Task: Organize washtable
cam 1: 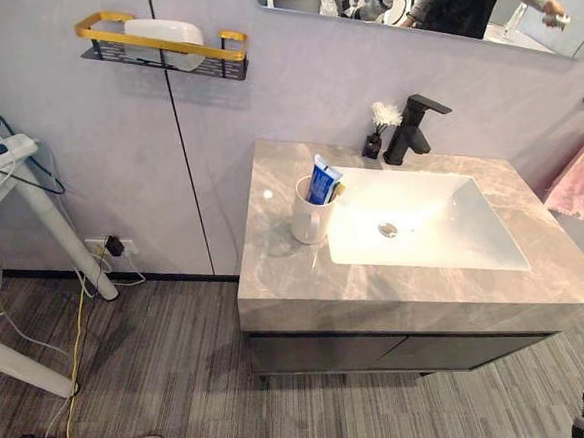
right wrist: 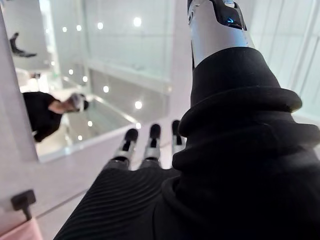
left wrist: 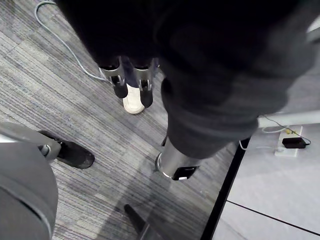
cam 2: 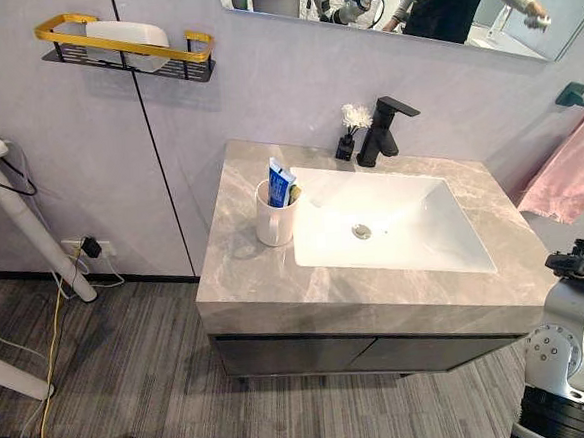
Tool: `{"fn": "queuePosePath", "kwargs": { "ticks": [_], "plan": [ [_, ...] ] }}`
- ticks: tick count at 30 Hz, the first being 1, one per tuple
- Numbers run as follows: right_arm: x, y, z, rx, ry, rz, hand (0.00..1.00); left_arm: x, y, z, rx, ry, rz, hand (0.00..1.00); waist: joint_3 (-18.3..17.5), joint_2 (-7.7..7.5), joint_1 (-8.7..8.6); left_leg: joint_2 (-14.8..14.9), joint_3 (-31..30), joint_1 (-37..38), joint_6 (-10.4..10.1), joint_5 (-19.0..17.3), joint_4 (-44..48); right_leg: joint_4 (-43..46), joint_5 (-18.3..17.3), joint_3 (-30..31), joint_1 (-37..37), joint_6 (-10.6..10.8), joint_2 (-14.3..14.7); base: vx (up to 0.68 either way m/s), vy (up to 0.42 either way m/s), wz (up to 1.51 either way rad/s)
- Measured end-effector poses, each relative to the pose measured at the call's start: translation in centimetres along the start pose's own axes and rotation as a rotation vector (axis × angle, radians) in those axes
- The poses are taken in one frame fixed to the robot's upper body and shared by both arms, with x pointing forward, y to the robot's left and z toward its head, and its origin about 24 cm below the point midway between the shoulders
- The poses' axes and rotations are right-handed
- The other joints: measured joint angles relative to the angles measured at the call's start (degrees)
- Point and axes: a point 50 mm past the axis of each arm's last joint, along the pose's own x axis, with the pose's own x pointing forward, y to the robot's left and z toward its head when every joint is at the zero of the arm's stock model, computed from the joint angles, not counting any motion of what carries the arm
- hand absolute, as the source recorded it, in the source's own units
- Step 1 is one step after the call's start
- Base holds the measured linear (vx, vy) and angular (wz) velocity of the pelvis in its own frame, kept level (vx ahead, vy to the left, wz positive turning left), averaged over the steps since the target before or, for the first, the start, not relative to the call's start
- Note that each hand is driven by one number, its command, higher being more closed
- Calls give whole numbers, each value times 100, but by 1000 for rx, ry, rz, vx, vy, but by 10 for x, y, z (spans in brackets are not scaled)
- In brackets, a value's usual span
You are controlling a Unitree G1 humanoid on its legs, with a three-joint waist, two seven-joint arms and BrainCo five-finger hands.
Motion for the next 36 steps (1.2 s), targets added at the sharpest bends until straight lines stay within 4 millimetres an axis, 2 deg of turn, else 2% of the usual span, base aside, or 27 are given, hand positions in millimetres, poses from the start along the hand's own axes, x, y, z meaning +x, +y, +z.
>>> {"fn": "queuePosePath", "kwargs": {
  "ticks": [1,2,3,4,5,6,8,9,10,14,17,19,24,26,28,29,32,34,36],
  "plan": [
    [-25,-26,-21,-44,103,-129,0,-1,0,-2,-5,5,3,0,-43,-45,0,-9,47,28,-1,-5,2,5,-2,45,5,0,29,34,0,-22],
    [-63,-60,-46,-95,249,-353,0,0,0,0,2,0,-3,0,-65,-66,9,-6,107,72,-2,-9,2,1,1,65,31,-2,26,44,2,-25],
    [-97,-85,-61,-124,364,-535,0,0,-5,0,10,-1,-18,0,-83,-19,3,-10,135,87,7,-27,2,-6,0,84,35,-1,-5,26,13,-18],
    [-120,-99,-67,-155,439,-640,0,-1,-8,-1,16,1,-32,0,-87,38,-9,-7,139,88,11,-37,3,-14,0,89,39,1,-16,25,21,-11],
    [-159,-120,-77,-219,587,-785,0,-3,-17,-4,30,8,-64,0,-110,178,-70,-27,163,90,23,-63,3,-19,17,124,53,28,-28,34,31,-18],
    [-185,-131,-84,-252,695,-883,0,-5,-26,-7,36,14,-90,0,-122,359,-151,-69,184,94,61,-100,2,-41,29,197,40,44,-35,24,31,-25],
    [-214,-142,-86,-259,768,-1005,0,-6,-34,-7,38,12,-117,0,-70,552,-158,-89,222,81,58,-143,1,-77,19,225,41,42,-53,-13,30,-20],
    [-237,-148,-89,-219,817,-1107,0,-6,-38,-4,40,2,-135,0,-72,705,-145,-90,211,93,46,-164,0,-76,3,208,52,43,-52,0,0,0],
    [-258,-148,-94,-159,861,-1202,0,-5,-40,0,50,-11,-144,0,-77,770,-123,-89,192,106,49,-168,0,-76,-10,183,51,26,-33,21,-3,8],
    [-308,-130,-115,113,920,-1468,0,-4,-44,-3,63,13,-160,0,-76,723,-1,-44,101,118,37,-167,-1,-85,-47,30,98,-16,6,27,-26,18],
    [-323,-115,-125,189,982,-1516,0,-5,-40,-10,63,41,-148,0,-46,642,10,-85,-22,202,39,-202,-2,-157,-76,-124,305,32,-36,68,0,25],
    [-326,-108,-130,209,1028,-1505,0,-4,-38,-10,59,42,-144,0,-33,621,16,-113,-34,215,50,-208,-1,-169,-93,-137,340,57,-65,66,28,13],
    [-354,-84,-137,146,1286,-1435,0,-3,-37,-10,60,45,-139,0,42,592,-4,-141,-58,297,82,-267,2,-174,-151,-152,457,89,-92,63,10,0],
    [-361,-81,-135,107,1346,-1386,0,-3,-44,-3,60,21,-156,0,42,590,-10,-172,-111,296,89,-273,2,-175,-160,-190,479,94,-125,17,8,11],
    [-364,-80,-134,59,1402,-1316,0,-4,-54,15,73,-67,-191,0,67,626,-7,-206,-184,283,91,-273,2,-172,-164,-267,504,95,-162,-16,7,16],
    [-365,-78,-134,23,1439,-1265,0,-4,-56,28,68,-134,-191,100,95,666,-5,-211,-190,289,94,-274,2,-169,-173,-276,516,101,-168,-23,0,7],
    [-364,-76,-136,-49,1503,-1142,0,-7,-51,60,56,-290,-162,100,115,684,-10,-201,-213,273,97,-278,0,-86,-259,-302,518,123,-165,-43,-21,6],
    [-364,-76,-134,-79,1520,-1102,0,-8,-47,74,48,-347,-142,100,118,695,-12,-196,-248,279,103,-283,0,-18,-321,-352,517,109,-168,-13,-27,12],
    [-366,-77,-131,-119,1540,-1041,0,-13,-29,104,-31,-474,-48,100,123,682,-5,-192,-330,283,103,-284,2,12,-368,-442,518,104,-170,54,-23,20]
  ]
}}
